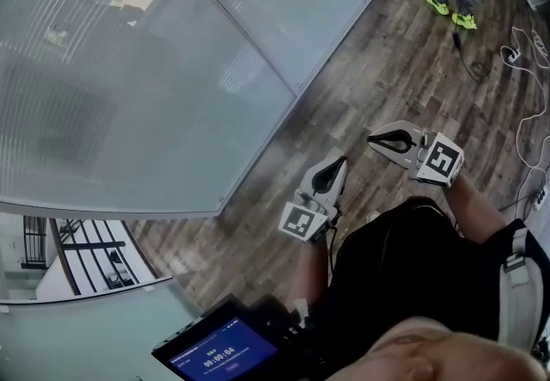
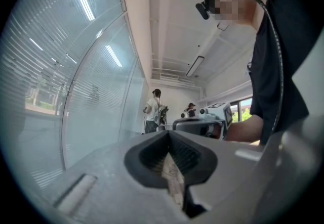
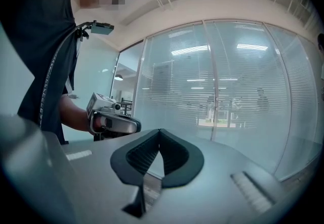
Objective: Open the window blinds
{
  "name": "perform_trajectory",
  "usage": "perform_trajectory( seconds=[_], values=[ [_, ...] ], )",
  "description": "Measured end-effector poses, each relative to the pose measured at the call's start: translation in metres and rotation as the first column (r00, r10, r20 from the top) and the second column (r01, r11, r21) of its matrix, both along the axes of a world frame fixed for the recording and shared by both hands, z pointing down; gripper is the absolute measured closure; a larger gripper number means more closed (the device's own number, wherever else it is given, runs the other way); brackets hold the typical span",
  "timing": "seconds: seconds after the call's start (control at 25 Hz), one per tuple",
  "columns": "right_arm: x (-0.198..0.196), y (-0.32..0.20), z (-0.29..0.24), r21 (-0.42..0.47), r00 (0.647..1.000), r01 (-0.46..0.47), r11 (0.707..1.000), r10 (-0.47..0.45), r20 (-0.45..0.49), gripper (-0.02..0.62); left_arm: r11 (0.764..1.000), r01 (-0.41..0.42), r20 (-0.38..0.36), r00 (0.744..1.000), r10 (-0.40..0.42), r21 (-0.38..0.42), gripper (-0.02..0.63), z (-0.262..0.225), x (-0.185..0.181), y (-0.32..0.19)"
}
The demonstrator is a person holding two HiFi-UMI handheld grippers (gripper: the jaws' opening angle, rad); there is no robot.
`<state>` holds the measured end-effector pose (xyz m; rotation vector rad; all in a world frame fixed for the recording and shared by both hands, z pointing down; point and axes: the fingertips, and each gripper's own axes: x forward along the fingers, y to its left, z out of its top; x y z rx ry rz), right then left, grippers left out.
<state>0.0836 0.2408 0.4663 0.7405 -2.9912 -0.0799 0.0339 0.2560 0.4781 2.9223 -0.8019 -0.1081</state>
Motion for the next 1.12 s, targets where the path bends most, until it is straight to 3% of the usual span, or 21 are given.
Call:
perform_trajectory(
  seconds=[0.64,1.12],
  values=[
    [-0.011,-0.016,0.006,-0.018,0.999,0.052,0.998,-0.052,0.006,0.589,0.998,0.052,0.004,0.999,-0.052,-0.025,0.604,0.005,-0.012,-0.016],
    [-0.019,-0.089,0.005,-0.005,0.988,0.156,0.988,-0.156,0.016,0.589,0.989,0.145,0.005,0.989,-0.145,-0.032,0.604,0.001,-0.010,-0.084]
  ],
)
